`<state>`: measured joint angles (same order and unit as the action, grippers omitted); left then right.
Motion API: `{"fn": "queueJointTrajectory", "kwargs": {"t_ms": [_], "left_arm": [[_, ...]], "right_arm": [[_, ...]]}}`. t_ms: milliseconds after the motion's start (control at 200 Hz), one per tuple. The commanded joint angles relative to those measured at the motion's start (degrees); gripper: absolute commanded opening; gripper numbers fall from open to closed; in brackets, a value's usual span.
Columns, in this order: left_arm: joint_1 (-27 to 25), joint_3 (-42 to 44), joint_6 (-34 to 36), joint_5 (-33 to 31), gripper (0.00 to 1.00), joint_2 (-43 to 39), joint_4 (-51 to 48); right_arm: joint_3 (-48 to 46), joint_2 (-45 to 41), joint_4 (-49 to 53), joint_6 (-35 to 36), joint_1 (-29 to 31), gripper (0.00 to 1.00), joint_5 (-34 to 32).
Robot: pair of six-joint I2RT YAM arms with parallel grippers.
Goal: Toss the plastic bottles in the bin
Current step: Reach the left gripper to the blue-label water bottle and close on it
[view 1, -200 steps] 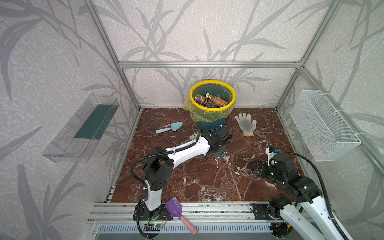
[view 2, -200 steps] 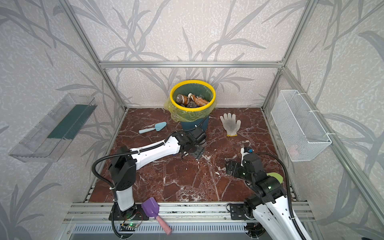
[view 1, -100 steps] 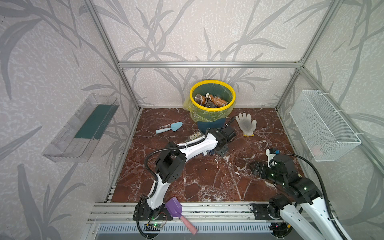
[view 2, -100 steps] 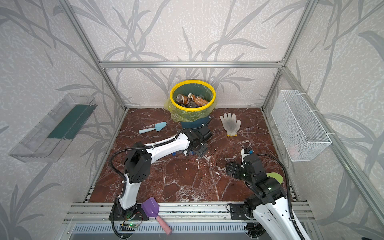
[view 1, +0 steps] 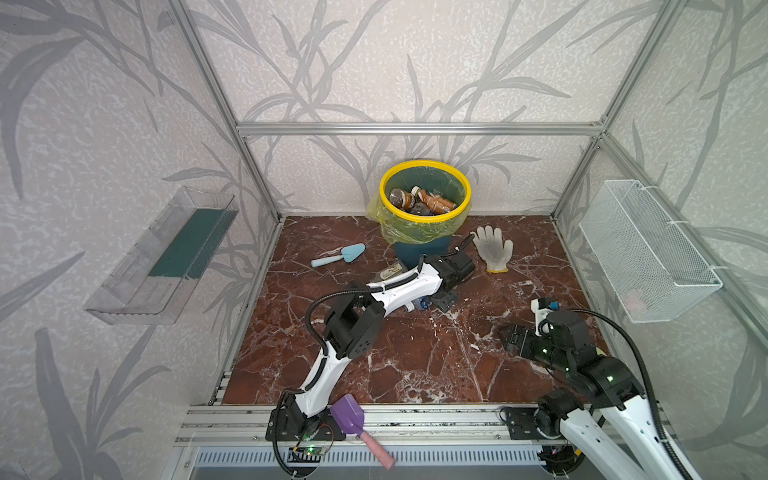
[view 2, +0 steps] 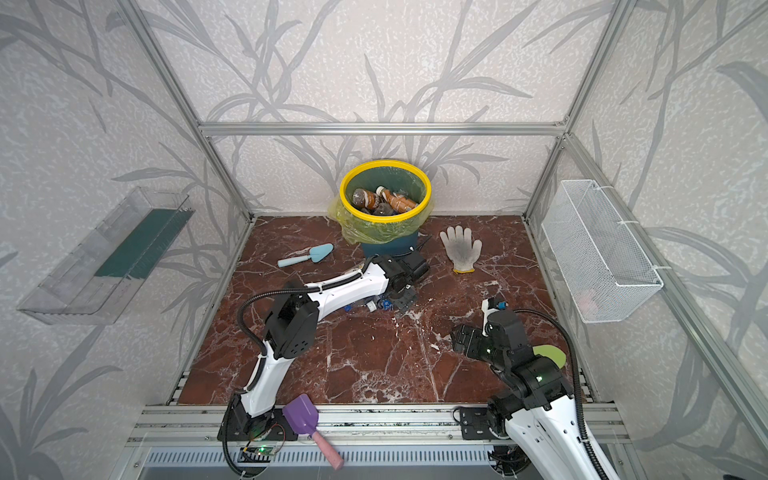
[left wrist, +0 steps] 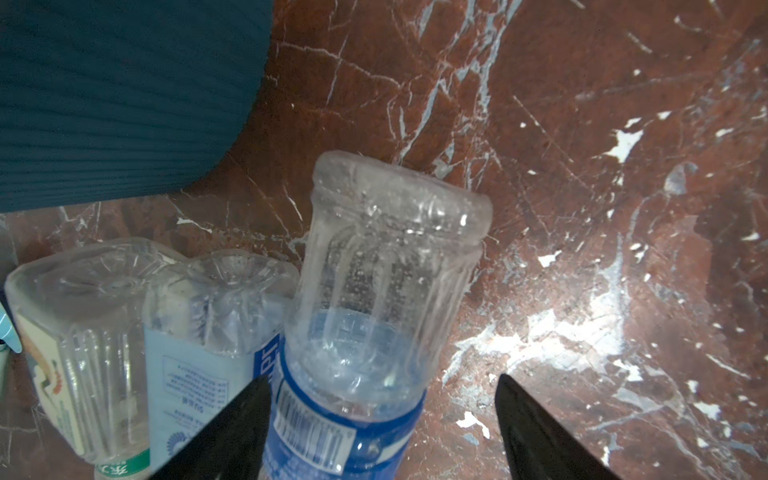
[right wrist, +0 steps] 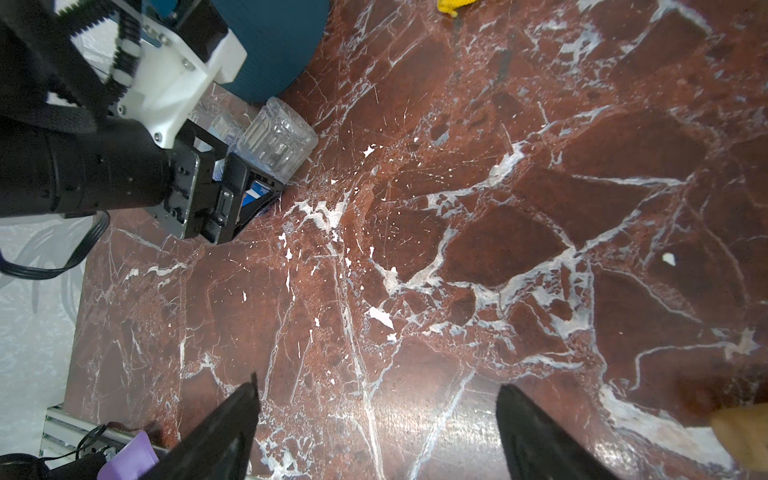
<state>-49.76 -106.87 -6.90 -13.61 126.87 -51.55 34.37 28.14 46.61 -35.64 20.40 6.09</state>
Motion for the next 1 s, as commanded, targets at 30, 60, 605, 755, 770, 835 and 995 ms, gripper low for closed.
{"fn": "queueJointTrajectory", "kwargs": {"t_ms": [30, 60, 605, 755, 770, 835, 995], "left_arm": [[0.5, -3.6, 2.3, -0.9, 0.87, 2.3, -3.3], [0.5, -4.1, 2.5, -0.6, 0.87, 2.8, -3.6], [0.0, -2.6, 0.6, 4.8, 0.62, 3.1, -3.9], [-0.6, 4.2, -1.3, 6.0, 0.52, -0.6, -1.7], [-0.6, 4.9, -1.6, 6.1, 0.52, -1.0, -1.6], [-1.2, 8.2, -2.7, 6.5, 0.52, -2.6, -0.8], [-3.7, 18.1, -6.1, 7.4, 0.52, -7.9, 2.3]], "right_arm": [[-0.3, -0.7, -0.1, -0.2, -0.3, 0.89, 0.2], [-0.2, -0.6, -0.1, -0.2, -0.4, 0.89, 0.2], [-0.1, 0.1, -0.3, 0.1, -0.5, 0.88, 0.5], [-0.2, 0.2, -0.9, 0.1, -0.5, 0.88, 0.5], [-0.3, 0.3, -1.0, 0.1, -0.5, 0.88, 0.5], [-0.3, 0.4, -1.3, 0.1, -0.5, 0.88, 0.7], [-0.7, 1.4, -2.6, -0.2, -0.5, 0.87, 1.3]]}}
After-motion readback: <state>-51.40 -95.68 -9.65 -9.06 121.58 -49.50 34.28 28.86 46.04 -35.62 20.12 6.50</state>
